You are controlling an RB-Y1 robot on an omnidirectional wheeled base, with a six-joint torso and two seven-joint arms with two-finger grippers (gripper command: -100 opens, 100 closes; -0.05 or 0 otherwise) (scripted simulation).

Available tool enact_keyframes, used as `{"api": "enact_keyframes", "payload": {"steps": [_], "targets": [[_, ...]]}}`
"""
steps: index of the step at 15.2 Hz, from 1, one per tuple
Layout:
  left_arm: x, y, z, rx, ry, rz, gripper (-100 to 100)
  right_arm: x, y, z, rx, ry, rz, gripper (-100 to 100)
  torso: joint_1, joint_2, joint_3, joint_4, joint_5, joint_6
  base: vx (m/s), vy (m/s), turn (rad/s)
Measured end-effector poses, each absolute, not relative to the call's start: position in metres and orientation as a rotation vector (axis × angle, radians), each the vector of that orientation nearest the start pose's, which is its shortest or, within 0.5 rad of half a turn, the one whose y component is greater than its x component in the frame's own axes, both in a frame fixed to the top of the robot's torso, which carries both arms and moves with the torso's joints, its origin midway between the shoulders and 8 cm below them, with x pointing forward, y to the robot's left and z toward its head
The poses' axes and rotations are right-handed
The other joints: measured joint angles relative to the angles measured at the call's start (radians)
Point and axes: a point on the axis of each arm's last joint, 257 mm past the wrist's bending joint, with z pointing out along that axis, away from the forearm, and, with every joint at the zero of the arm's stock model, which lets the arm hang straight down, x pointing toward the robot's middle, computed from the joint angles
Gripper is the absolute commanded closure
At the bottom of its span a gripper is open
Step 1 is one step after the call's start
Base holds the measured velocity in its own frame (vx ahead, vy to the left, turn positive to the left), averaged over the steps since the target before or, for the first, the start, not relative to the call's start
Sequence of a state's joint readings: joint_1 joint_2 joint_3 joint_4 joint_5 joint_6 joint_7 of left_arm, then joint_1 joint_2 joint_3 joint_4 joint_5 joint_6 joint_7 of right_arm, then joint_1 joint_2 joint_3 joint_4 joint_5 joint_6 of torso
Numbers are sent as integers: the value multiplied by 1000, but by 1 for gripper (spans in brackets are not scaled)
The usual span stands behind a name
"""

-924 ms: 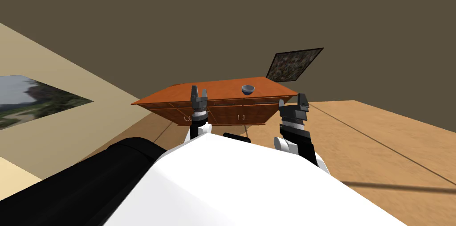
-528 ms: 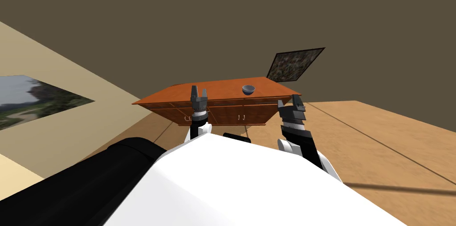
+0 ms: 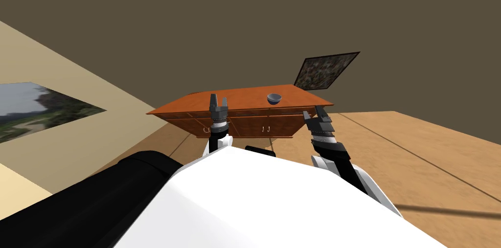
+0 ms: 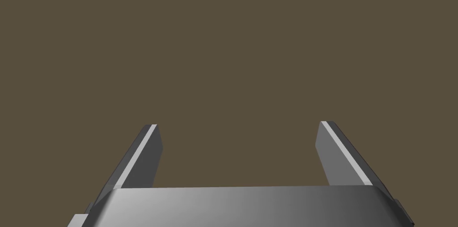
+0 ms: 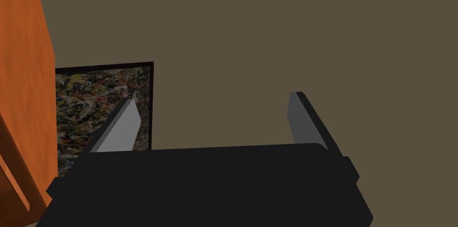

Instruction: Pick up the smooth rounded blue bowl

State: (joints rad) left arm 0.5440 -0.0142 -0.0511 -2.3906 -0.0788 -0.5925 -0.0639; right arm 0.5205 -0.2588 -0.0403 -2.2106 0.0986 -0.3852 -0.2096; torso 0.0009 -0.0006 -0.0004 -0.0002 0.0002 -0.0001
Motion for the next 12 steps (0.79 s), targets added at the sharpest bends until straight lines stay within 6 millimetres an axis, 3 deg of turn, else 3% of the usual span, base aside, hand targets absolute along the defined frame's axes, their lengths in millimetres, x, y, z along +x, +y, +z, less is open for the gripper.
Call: {"api": "enact_keyframes", "payload": {"steps": [12], "targets": [[304, 252, 74, -472, 544, -1261, 0, 377, -278, -66, 526, 1195, 1263, -100, 0, 0, 0, 0, 0, 0, 10, 21, 16]]}}
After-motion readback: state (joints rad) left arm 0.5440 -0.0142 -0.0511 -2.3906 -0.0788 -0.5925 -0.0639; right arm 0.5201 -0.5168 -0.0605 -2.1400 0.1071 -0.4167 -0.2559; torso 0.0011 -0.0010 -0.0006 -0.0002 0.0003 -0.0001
